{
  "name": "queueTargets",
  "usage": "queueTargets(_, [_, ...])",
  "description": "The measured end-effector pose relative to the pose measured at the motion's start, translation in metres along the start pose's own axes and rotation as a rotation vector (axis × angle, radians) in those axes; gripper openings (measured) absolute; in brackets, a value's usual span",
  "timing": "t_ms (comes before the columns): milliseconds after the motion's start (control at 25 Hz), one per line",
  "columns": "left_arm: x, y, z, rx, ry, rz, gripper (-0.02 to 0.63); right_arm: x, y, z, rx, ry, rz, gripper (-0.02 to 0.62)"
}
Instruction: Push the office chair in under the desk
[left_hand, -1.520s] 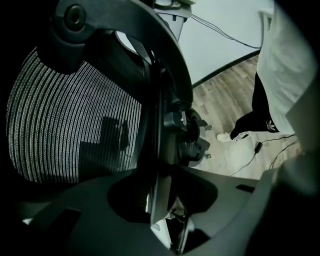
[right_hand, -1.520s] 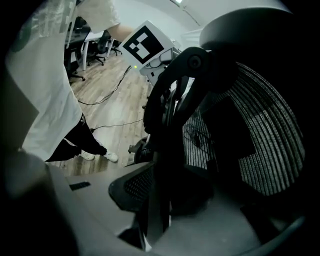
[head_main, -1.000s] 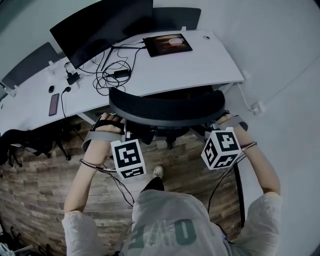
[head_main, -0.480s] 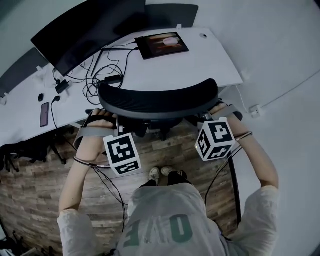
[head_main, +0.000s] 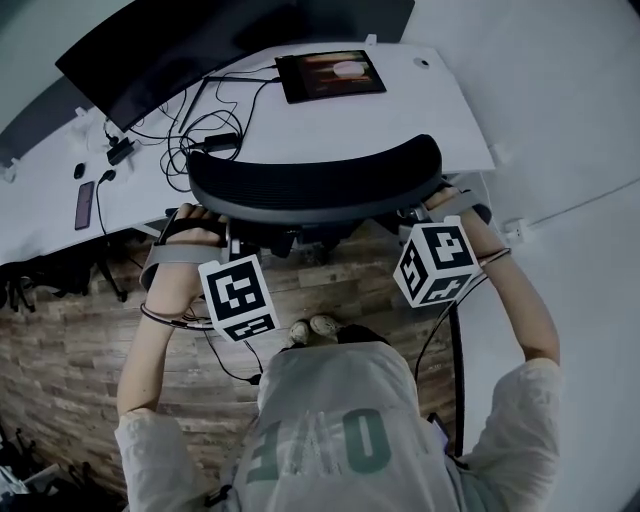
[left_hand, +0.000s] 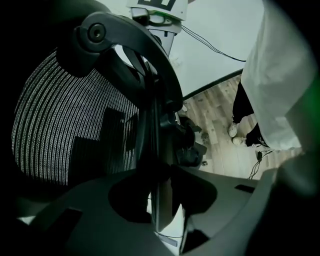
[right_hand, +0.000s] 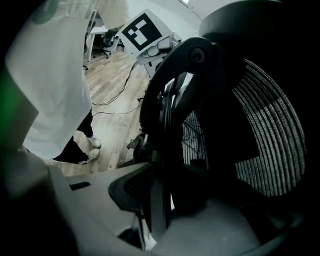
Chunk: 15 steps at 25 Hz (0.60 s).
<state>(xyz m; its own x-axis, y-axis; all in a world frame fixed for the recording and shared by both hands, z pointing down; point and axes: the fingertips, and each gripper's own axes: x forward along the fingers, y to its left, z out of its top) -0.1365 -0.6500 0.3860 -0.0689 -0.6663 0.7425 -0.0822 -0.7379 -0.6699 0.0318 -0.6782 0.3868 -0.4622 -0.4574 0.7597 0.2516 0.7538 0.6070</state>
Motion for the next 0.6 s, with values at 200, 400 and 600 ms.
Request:
queueTargets(200, [0.002, 0.002, 0.007, -0.021, 0.021, -0.005, 0.126, 0.001, -0.006, -0.009, -0.015, -0.024, -0.009, 0.1])
queueTargets(400, [0.004, 0.006, 0.009, -0.035, 0.058, -0.003, 0.126, 0.002, -0.01, -0.013, -0.026, -0.058, -0.004, 0.1])
queueTargets(600, [0.006, 0.008, 0.005, -0.046, 0.068, 0.001, 0.126, 0.003, -0.011, -0.009, -0.029, -0.087, 0.003, 0.1])
